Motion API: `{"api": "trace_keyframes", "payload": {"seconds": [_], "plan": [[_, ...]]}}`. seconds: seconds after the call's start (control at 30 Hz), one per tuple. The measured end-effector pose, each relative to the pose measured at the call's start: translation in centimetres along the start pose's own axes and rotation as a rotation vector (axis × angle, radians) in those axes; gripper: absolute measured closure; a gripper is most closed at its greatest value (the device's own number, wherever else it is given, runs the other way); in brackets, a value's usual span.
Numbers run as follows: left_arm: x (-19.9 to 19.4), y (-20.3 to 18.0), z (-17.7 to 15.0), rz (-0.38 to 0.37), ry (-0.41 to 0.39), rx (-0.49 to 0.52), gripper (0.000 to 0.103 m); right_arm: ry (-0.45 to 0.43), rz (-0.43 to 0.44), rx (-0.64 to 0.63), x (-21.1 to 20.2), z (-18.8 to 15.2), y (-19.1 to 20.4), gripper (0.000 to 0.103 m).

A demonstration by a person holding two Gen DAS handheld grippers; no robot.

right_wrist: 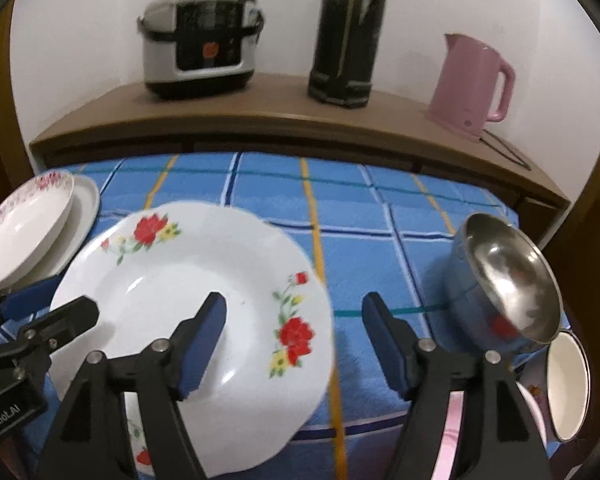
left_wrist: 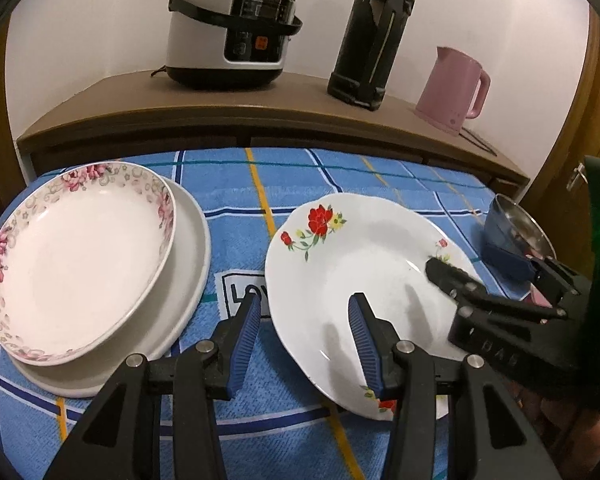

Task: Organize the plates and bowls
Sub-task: 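Lift the red-flower plate off the cloth with the right tool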

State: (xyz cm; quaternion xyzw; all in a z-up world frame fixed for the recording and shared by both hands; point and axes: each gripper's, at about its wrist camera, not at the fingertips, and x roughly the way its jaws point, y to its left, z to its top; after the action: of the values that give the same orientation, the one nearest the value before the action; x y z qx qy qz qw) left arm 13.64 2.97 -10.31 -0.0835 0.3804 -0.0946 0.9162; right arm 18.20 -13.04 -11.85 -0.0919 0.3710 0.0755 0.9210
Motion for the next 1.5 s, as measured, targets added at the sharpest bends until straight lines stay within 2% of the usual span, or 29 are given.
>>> {"api": "trace_keyframes", "payload": {"seconds": [0.03, 0.1, 0.13, 0.17, 0.2, 0.33, 0.47, 0.6, 0.93, 1.5], "plan": [[0.3, 0.1, 0.0, 0.006, 0.014, -0.005, 0.054, 0.024, 0.025, -0.003, 0.5, -0.2, 0.3, 0.034], [0.7, 0.2, 0.0, 0.019, 0.033, -0.012, 0.055, 0.03, 0.021, -0.004, 1.0, -0.5, 0.5, 0.033], [0.7, 0.3, 0.0, 0.019, 0.035, -0.011, 0.064, 0.026, 0.016, 0.006, 0.8, -0.5, 0.3, 0.037], [0.7, 0.2, 0.0, 0.011, 0.039, -0.009, 0.071, 0.018, 0.011, 0.006, 0.7, -0.6, 0.1, 0.049], [0.7, 0.4, 0.0, 0.023, 0.04, -0.016, 0.072, 0.011, 0.014, 0.008, 0.6, -0.6, -0.1, 0.058], [0.3, 1.3, 0.0, 0.03, 0.018, -0.063, 0.074, -0.019, 0.033, 0.0, 0.0, -0.8, 0.1, 0.068], [-0.5, 1.8, -0.1, 0.032, -0.022, -0.095, 0.074, -0.06, 0.019, -0.04, -0.8, -0.8, 0.9, 0.068], [-0.7, 2.1, -0.1, 0.041, -0.037, -0.111, 0.074, -0.066, 0.049, -0.03, -0.9, -0.8, 0.6, 0.073], [-1.6, 2.4, -0.2, 0.041, -0.093, -0.12, 0.074, -0.114, 0.091, -0.03, -1.6, -0.9, 0.5, 0.074], [-2.8, 0.7, -0.5, 0.171, -0.185, -0.039, 0.074, -0.199, 0.162, -0.023, -3.1, -1.3, 0.1, 0.075]]}}
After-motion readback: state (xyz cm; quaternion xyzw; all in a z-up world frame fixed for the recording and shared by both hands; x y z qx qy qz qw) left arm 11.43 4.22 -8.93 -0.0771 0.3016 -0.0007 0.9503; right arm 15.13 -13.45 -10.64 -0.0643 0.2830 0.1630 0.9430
